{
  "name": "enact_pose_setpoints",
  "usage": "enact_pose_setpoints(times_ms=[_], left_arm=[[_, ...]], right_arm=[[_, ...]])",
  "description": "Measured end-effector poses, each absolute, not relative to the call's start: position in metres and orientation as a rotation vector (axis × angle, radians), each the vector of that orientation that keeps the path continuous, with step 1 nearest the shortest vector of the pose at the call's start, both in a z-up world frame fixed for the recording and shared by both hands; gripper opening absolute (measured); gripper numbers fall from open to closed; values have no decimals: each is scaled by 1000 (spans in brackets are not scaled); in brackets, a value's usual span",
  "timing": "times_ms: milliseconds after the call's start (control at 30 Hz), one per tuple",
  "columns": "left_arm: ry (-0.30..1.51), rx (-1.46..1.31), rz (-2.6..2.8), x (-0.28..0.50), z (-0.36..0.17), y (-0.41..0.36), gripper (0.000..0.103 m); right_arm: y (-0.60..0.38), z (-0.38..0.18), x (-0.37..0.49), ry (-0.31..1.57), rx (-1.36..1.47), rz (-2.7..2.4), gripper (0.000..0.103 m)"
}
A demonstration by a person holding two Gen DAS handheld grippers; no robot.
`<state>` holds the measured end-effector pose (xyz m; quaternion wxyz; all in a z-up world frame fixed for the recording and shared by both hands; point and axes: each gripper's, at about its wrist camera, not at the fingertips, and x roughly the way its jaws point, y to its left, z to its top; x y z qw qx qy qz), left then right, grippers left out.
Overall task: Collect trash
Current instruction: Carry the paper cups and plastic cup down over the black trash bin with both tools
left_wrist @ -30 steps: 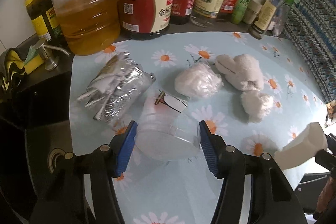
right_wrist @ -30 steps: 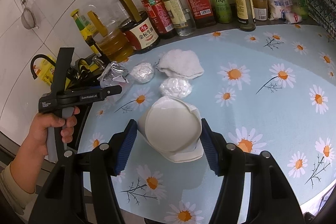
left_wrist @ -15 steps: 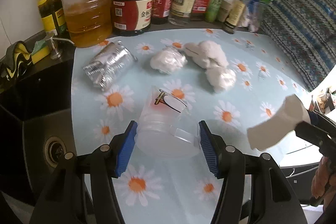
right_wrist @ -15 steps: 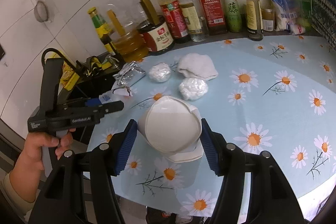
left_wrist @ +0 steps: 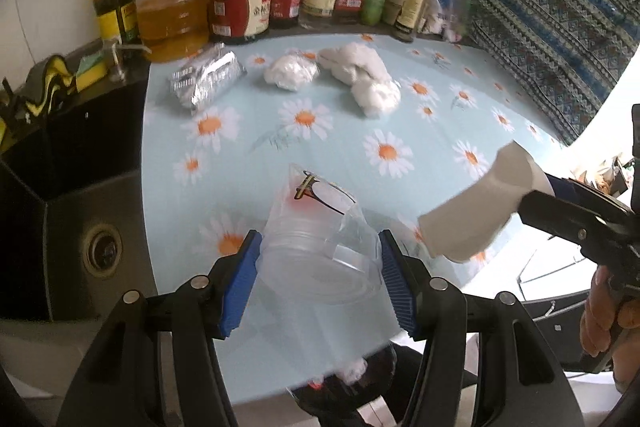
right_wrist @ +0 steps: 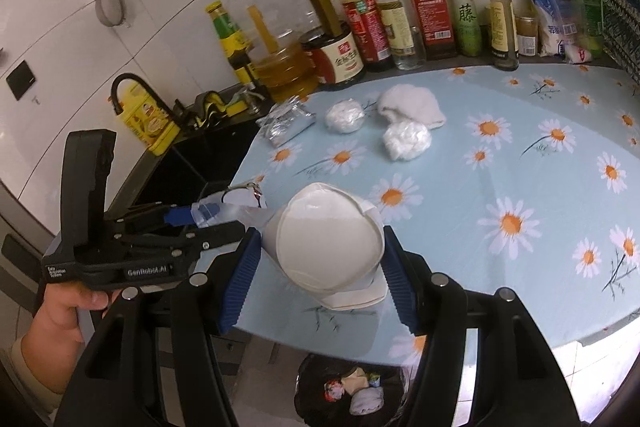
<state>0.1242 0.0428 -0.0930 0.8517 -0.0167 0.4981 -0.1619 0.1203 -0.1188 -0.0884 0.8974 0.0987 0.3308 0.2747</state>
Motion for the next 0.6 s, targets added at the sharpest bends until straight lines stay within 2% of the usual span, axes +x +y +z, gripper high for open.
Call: enact_pose_setpoints(times_ms=[600], left_arm=[[1148, -84, -402, 39, -129, 39, 57]], right_arm=[[-110, -135, 53, 778, 196, 600, 60]])
